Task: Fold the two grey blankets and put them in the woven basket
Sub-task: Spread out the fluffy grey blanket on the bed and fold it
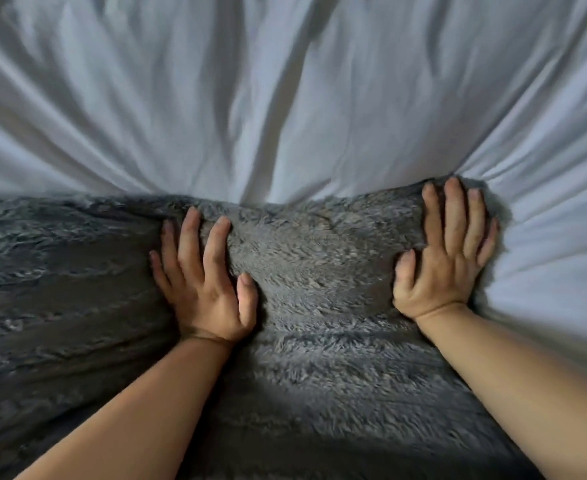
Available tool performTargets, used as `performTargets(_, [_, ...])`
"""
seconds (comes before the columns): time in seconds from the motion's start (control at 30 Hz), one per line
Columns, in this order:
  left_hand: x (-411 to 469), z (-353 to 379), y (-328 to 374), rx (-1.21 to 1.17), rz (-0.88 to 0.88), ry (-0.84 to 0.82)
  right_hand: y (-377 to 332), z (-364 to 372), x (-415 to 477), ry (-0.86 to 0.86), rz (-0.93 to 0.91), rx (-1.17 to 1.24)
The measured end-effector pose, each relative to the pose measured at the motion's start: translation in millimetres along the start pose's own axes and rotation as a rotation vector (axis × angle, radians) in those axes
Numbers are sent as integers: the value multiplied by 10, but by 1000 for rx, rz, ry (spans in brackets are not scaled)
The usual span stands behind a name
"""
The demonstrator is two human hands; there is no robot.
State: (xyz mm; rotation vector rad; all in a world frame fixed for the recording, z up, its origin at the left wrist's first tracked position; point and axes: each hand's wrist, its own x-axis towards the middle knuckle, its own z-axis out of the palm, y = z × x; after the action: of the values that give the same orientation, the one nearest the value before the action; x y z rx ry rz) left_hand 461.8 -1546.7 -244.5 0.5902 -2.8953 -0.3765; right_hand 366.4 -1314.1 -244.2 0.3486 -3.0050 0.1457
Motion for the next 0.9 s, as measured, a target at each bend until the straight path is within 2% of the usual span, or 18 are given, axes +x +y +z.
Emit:
performTargets(0.3, [36,-192,35,-38,-19,-12,-8,-193,41,-4,-6,25])
performTargets(0.4, [45,-484,108,-10,-80,-119,-99,-517,58,-166,50,-32])
performTargets(0.5, [81,-804,178,48,-120,-309,-288,-890,77,-366,178,-136])
performTargets(0.6, [-104,-1125,300,49,-137,-448,-574,-1285,-106,-397,310,-39])
performTargets(0.63, [-255,-1216,365,44,-123,-480,-689,-1402,-258,-379,284,23])
performTargets(0.7, [-646,-1345,498,38,-62,-521,-876,-1582,-677,-361,122,122])
performTargets(0.77, [-1012,-1398,586,62,-16,-523,-878,-1653,-1105,-426,-45,120])
performTargets(0.83, [-1229,-1380,609,97,-3,-509,-642,-1597,-1369,-470,-87,75])
performTargets(0.9, [-1288,-1311,598,132,11,-480,-339,-1528,-1452,-437,-83,30])
